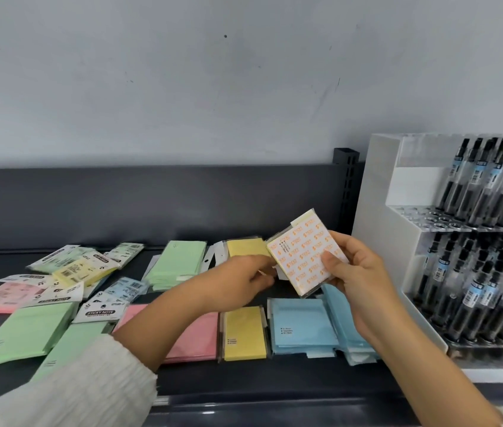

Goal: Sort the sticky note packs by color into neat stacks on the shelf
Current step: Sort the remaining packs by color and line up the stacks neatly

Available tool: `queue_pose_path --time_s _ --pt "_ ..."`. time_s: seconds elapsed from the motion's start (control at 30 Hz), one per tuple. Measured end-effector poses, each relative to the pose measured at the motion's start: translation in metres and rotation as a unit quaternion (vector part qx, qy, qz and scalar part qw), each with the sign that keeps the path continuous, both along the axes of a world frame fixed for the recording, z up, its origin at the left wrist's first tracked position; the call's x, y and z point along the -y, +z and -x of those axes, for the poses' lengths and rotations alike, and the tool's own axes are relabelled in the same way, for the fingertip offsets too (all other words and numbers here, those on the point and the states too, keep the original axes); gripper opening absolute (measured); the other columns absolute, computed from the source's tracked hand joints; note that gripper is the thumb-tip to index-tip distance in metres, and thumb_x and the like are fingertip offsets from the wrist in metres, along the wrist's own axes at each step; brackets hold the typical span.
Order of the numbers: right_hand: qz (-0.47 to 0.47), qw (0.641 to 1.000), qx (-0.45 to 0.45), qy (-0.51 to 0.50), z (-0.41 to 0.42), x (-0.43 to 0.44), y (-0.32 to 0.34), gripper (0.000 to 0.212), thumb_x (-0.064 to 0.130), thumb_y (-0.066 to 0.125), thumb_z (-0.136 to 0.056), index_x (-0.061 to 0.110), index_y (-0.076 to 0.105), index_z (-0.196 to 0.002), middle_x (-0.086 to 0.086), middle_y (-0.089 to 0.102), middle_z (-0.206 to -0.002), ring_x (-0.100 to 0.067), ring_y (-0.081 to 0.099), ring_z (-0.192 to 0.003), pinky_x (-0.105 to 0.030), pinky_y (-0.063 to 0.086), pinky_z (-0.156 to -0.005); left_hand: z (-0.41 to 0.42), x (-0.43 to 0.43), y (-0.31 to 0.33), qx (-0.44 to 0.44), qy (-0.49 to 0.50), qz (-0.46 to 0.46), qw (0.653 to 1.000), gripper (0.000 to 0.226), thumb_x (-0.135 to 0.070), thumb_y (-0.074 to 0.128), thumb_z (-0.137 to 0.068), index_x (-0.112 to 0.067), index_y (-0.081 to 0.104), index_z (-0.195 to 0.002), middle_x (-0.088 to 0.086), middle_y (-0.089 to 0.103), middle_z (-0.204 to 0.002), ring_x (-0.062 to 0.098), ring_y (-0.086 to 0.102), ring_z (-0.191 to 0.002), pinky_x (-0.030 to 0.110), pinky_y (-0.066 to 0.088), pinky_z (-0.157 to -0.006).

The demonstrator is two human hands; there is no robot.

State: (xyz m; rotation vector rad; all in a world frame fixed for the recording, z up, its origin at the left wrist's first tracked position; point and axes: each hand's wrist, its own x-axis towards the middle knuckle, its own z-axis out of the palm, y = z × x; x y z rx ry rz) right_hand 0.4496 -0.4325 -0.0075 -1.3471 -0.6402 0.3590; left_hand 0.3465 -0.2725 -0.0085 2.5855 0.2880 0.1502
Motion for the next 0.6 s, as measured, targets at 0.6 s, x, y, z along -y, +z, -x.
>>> queue_pose_path --time_s 0.6 --pt "0.111 0.959 0.194 0.176 0.085 -0.069 -0.003 0.028 0.015 0.06 -0.089 0.039 0.061 -0.103 0.018 0.069 -0.096 0.003 0.064 -0.089 -0.016 0.053 -0.068 0.134 -0.034 -0.005 0.17 0.129 0.224 0.951 0.011 -0.025 0.061 -0.088 -0.015 0.065 -0.093 -0.006 0.072 -0.088 0.008 0.068 -0.079 0.025 0.056 -0.071"
